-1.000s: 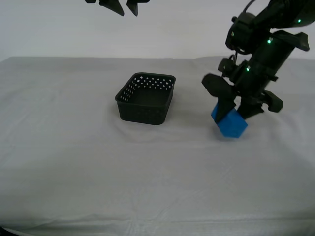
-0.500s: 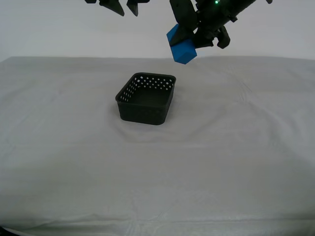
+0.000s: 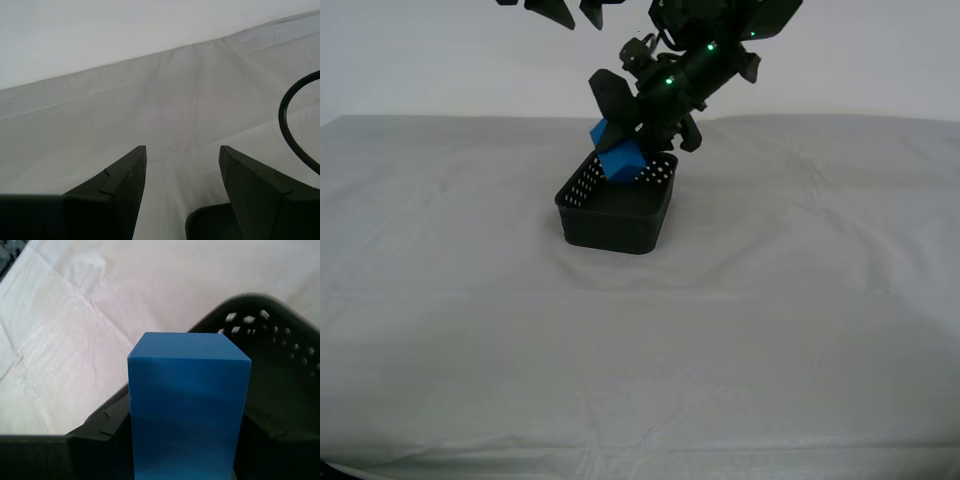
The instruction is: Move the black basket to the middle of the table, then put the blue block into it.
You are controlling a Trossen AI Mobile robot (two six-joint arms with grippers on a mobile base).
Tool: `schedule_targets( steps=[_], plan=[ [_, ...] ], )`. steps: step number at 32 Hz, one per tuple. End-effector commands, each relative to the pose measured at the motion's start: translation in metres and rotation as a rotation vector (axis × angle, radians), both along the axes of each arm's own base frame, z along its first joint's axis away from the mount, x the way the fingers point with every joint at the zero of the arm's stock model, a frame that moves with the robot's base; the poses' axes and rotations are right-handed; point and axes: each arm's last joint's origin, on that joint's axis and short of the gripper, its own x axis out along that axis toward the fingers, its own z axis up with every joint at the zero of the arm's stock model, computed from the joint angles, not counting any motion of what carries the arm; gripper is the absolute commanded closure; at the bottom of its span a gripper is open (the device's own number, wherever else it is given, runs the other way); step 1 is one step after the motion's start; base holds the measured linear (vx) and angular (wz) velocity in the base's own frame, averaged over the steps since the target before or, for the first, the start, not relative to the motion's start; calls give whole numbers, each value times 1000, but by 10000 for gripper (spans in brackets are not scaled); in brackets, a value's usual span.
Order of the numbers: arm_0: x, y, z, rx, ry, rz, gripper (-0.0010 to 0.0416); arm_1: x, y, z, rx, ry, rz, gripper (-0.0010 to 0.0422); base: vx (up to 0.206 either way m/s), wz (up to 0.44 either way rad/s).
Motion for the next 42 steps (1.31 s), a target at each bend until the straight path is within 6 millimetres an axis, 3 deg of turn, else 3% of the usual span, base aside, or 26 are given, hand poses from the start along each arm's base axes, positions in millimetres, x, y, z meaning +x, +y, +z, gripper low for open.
schedule_targets(
  steps=[1,4,8,10,12,14,17,19,42],
  plan=[
    [5,5,4,-16,32,3,404,0,0,1,0,-5,0,218,0,0],
    [7,7,12,-14,27,3,378,0,0,1,0,-6,0,218,0,0],
    [8,7,13,-16,31,3,301,0,0,1,0,-6,0,218,0,0],
    [6,6,11,-30,50,2,236,1,0,1,-1,-7,0,218,0,0],
    [6,5,10,-35,57,2,208,0,0,1,-1,-7,0,218,0,0],
    [5,5,9,-46,73,2,131,0,0,1,-1,-7,0,218,0,0],
    [4,4,9,-49,78,2,59,0,0,1,-1,-7,0,218,0,0],
    [3,4,8,-57,89,3,34,0,0,1,-1,-7,0,218,0,0],
    [3,4,8,-58,90,3,18,1,0,1,-1,-9,0,218,0,0]
  ],
)
